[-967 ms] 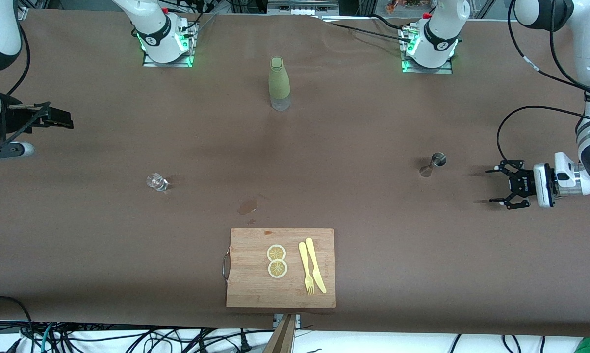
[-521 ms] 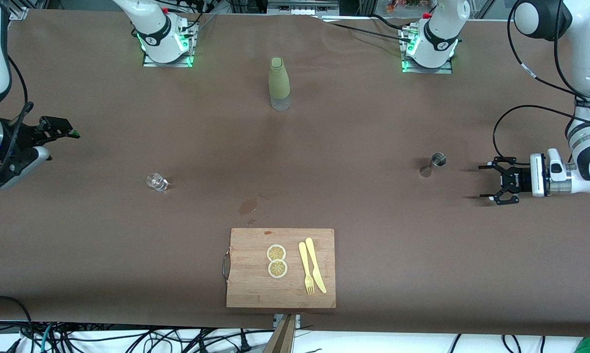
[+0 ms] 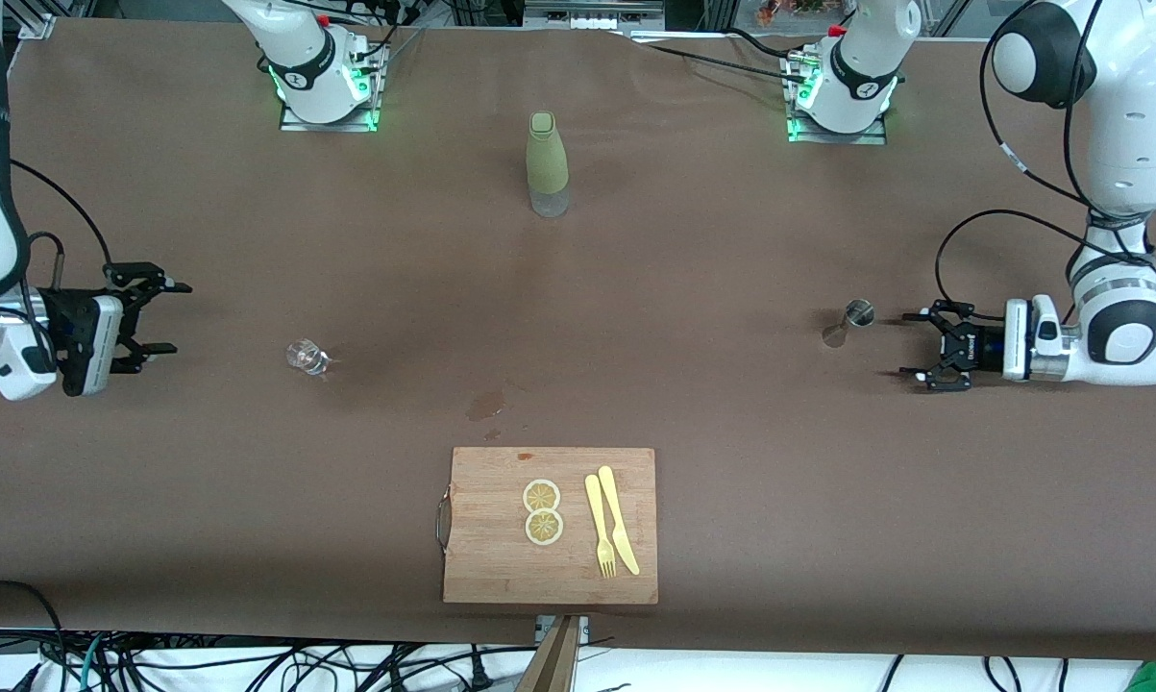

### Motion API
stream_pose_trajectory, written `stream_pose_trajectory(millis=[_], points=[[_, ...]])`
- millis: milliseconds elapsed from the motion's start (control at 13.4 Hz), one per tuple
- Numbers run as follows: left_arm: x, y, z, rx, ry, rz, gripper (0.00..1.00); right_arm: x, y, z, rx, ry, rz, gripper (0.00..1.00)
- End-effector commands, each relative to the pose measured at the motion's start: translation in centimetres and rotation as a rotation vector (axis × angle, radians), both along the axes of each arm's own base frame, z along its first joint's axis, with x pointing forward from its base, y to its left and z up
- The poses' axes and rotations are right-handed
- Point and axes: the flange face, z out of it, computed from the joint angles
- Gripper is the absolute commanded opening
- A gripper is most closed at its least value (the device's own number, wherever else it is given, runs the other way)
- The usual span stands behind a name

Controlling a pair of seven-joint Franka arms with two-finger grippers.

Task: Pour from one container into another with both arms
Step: 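Reach the right gripper to the glass cup while the left gripper reaches the jigger, then close the right gripper on the glass while the left gripper grasps the jigger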

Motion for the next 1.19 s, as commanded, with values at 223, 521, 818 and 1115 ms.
stream_pose_trajectory(millis=[223, 521, 818, 1115], points=[[0.5, -5.3, -1.9, -0.122, -0.098, -0.089, 1.00, -1.1, -2.5, -10.7, 0.352, -0.170, 0.051, 1.00], [0.7, -8.1, -3.0, -0.178, -0.168, -0.130, 0.96, -2.1, -2.5, -17.5, 0.535, -0.295, 0.059, 1.00], [0.5, -8.4, -3.0, -0.188, -0.159, -0.146, 0.86, -2.9, -2.3, -21.7, 0.620, -0.350, 0.059, 1.00], [0.3, -7.7, -2.9, -0.192, -0.179, -0.154, 0.86, -2.7, -1.9, -22.9, 0.668, -0.422, 0.055, 1.00]])
